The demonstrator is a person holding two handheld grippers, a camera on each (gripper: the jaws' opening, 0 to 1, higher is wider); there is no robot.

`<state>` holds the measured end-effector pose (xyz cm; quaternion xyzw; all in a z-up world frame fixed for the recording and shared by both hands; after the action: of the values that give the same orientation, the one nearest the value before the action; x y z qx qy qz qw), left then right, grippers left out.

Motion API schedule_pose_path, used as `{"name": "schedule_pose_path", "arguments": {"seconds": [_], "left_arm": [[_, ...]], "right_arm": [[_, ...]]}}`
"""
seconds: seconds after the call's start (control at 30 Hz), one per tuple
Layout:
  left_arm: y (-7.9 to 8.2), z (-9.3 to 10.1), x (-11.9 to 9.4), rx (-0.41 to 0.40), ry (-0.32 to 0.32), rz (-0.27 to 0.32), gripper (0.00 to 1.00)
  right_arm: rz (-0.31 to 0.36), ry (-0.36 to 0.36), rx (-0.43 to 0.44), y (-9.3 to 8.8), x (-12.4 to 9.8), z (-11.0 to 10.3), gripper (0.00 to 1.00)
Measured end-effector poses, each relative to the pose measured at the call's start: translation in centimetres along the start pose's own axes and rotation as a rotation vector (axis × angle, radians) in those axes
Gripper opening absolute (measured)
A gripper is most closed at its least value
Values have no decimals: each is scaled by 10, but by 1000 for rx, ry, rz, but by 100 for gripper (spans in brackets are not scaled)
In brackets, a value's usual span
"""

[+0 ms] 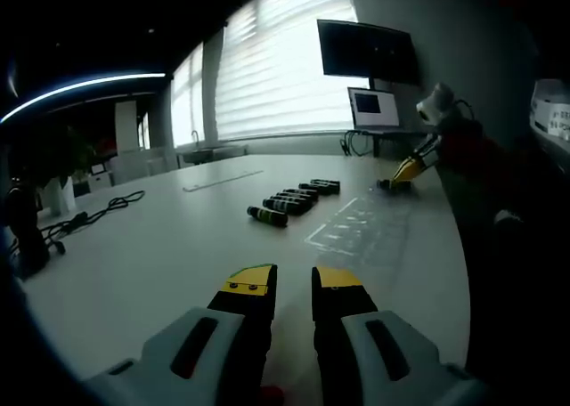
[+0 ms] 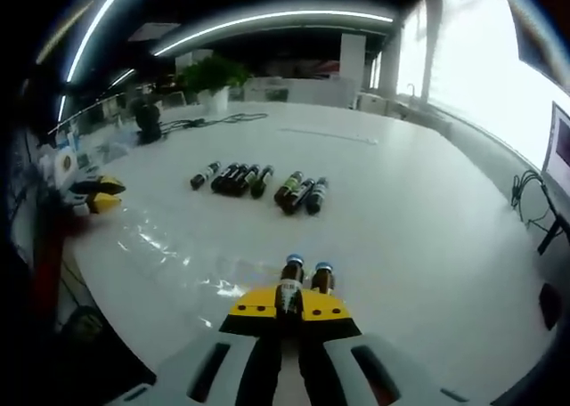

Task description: Grip medicine bottles put into box

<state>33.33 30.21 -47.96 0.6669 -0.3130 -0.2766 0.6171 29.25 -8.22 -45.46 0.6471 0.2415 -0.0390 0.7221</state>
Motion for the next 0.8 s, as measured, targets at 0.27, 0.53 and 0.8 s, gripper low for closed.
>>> {"name": "schedule_pose_path", "arguments": {"seconds": [0.27, 0.53, 0.8], "left_arm": [[0, 0, 0, 2, 0, -1, 10], [0, 0, -1, 2, 0, -1, 10], [0, 0, -1, 0, 0, 0, 10]], "right_arm": [[15, -7, -1, -2, 0, -1, 2], [17, -15, -28, -7, 7, -8, 1], [21, -19, -13, -8, 6, -11, 1]]}}
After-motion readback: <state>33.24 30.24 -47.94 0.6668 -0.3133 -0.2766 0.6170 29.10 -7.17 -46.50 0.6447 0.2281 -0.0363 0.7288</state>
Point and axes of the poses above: the point that each gripper's makers call its tool centre point, and the gripper's own axes: x roughly forward along the fingers, z roughly to its right, y roughly out of its top, the point moved 9 cm from there along -x, roughly backward along the fingers, and after that the axes turned 13 degrees about z, right-handed, at the moved point
